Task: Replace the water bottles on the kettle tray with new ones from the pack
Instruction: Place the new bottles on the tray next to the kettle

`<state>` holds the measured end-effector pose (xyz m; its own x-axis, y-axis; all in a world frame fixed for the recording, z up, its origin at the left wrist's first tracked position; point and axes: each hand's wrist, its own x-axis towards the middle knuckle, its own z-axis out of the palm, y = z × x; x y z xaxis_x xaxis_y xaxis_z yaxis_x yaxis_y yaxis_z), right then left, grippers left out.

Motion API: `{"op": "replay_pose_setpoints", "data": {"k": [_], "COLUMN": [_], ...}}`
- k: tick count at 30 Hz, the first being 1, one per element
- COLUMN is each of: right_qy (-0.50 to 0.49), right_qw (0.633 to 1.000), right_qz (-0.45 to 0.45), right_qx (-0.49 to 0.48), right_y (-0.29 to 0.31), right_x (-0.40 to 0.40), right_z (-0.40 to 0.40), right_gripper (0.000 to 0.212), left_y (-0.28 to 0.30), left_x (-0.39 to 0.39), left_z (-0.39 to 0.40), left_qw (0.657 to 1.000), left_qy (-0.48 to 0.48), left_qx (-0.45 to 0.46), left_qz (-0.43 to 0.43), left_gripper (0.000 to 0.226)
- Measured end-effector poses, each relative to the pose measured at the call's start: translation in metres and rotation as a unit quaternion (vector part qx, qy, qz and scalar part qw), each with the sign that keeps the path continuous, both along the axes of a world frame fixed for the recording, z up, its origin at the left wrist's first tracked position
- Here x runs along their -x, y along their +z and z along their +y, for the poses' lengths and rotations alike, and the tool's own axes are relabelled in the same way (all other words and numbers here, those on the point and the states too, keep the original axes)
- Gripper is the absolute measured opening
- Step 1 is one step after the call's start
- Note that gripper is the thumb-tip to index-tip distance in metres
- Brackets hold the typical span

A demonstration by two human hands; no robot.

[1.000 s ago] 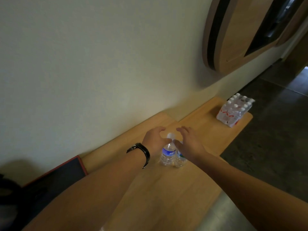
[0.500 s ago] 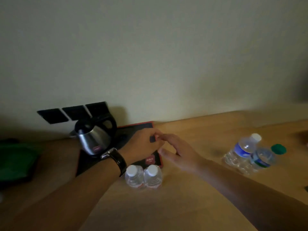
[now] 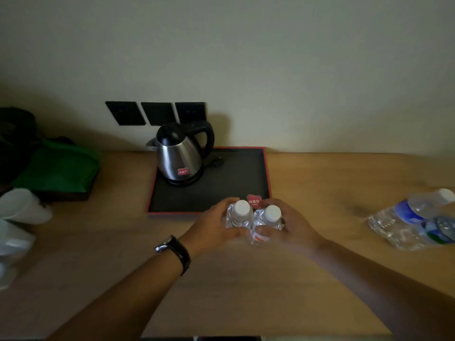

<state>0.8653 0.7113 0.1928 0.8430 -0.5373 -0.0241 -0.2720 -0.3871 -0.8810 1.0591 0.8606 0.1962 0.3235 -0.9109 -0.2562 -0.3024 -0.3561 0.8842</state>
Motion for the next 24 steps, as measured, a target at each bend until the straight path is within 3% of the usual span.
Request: {"op": "replay_pose_setpoints", "data": {"k": [9, 12, 14, 17, 24], "right_qy": [-0.007, -0.019, -0.022, -0.017, -0.034], "right_qw": [1.0, 1.0, 1.0, 1.0, 0.999], "right_qz": [-0.003, 0.006, 0.008, 0.023, 0.008], "right_qx": [0.013, 0.017, 0.011, -0.012, 0.004], "right_y": [-0.019, -0.011, -0.008, -0.002, 0.034], "right_x": [-0.011, -0.021, -0.029, -0.041, -0.073], "right_z": [-0.005, -0.011, -0.019, -0.033, -0.076], "right_gripper": [0.043, 0.027, 0.029, 0.038, 0.02], "left_y": [-0.008, -0.007, -0.003, 0.003, 0.033], "left_x": [0.002, -0.005, -0.011, -0.025, -0.057], "left_z": [-0.009, -0.02, -0.03, -0.047, -0.09], "left_qw": [0.998, 0.996, 0.995, 0.993, 0.996], "left_qy": [0.041, 0.048, 0.054, 0.065, 0.048], "left_qx": [0.008, 0.014, 0.012, -0.003, 0.002], "left_qz": [0.047, 0.074, 0.085, 0.098, 0.07], "left_gripper": [0.059, 0.071, 0.073, 0.061, 0.032]}}
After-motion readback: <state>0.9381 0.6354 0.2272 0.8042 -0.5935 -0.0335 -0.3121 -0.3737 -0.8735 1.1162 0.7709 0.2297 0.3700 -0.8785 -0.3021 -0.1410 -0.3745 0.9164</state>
